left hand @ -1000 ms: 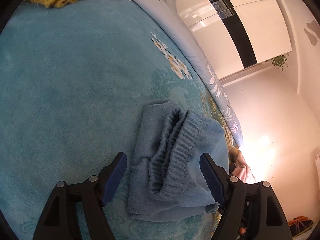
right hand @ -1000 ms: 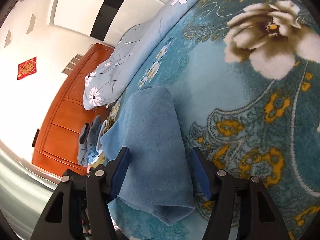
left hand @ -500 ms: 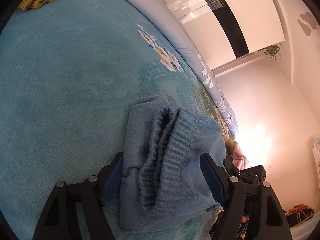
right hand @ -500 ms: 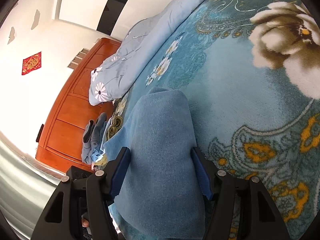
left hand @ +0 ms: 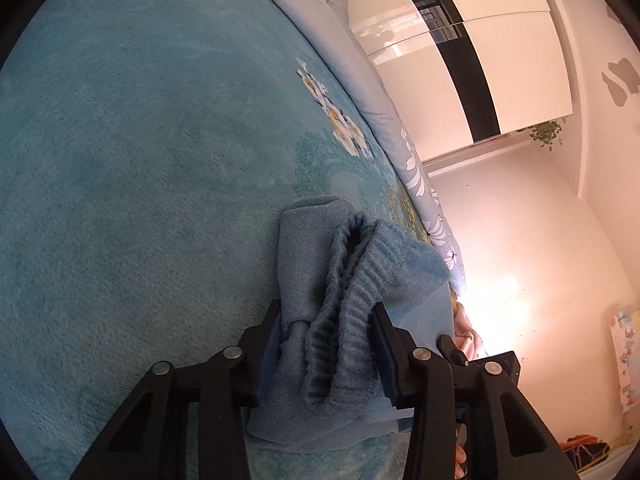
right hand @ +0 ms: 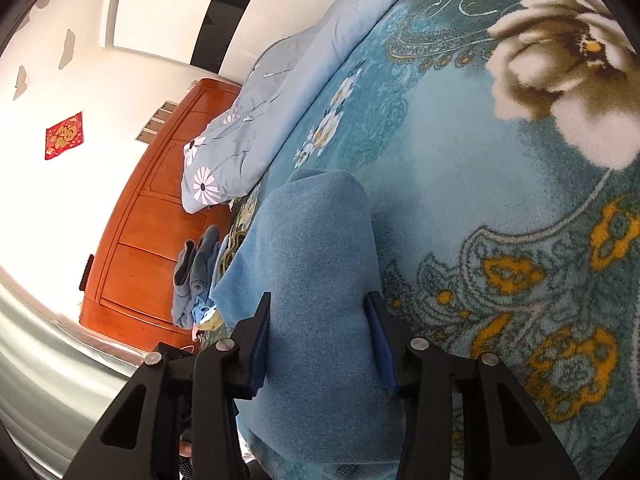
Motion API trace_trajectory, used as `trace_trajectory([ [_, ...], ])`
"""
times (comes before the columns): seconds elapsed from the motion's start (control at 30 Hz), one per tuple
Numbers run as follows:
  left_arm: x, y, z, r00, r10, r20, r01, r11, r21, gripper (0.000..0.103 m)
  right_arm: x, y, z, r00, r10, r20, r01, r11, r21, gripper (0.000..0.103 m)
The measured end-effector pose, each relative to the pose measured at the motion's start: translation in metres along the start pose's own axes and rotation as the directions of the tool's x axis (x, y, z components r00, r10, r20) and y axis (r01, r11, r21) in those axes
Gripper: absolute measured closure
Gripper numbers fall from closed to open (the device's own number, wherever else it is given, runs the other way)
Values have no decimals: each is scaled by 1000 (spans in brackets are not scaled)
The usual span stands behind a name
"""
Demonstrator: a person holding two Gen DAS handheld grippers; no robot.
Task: Fold clothes
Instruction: 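Grasp the folded pants bundle with both tools, then carry the folded pants with both tools onto the clothes stack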
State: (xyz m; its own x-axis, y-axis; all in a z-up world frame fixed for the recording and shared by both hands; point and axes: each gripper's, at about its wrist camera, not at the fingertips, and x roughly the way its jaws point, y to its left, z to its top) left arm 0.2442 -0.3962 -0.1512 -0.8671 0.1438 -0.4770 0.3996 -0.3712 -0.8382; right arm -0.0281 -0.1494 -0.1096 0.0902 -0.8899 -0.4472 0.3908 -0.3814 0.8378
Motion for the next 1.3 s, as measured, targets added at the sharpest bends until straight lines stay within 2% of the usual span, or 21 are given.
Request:
trace_trajectory([
  [0.1,-5,-6,-2,1000,-6,9,6,1000,23,61,-4,7,-2,1000,-7,1,7,1000,-12,61],
  [0.4,-27,-20,4,995,-99,18,98,993,62,61,-17,44,-1,999,-48,0,48,996,-76,63],
  [0.57,-54,-32,28,991,-127,44,121,987,109,61,-9,81,0,999,-47,6,48,991,-128,63],
  [0.73,-99,-45,62,986,-129,108,106,975,194,61,12,127,3,1000,-28,-11,25,981,-192,63],
  [1.0,-190,-42,126,967,-97,234,30,961,274,61,80,220,-3,994,17,-105,-53,935,-351,63],
  [1.13,-230,-29,154,951,-57,303,-34,958,285,61,129,265,-7,982,23,-185,-102,896,-432,63],
  [1.3,-270,-11,206,933,-21,360,-85,957,278,61,191,314,-11,963,55,-266,-184,852,-490,63],
])
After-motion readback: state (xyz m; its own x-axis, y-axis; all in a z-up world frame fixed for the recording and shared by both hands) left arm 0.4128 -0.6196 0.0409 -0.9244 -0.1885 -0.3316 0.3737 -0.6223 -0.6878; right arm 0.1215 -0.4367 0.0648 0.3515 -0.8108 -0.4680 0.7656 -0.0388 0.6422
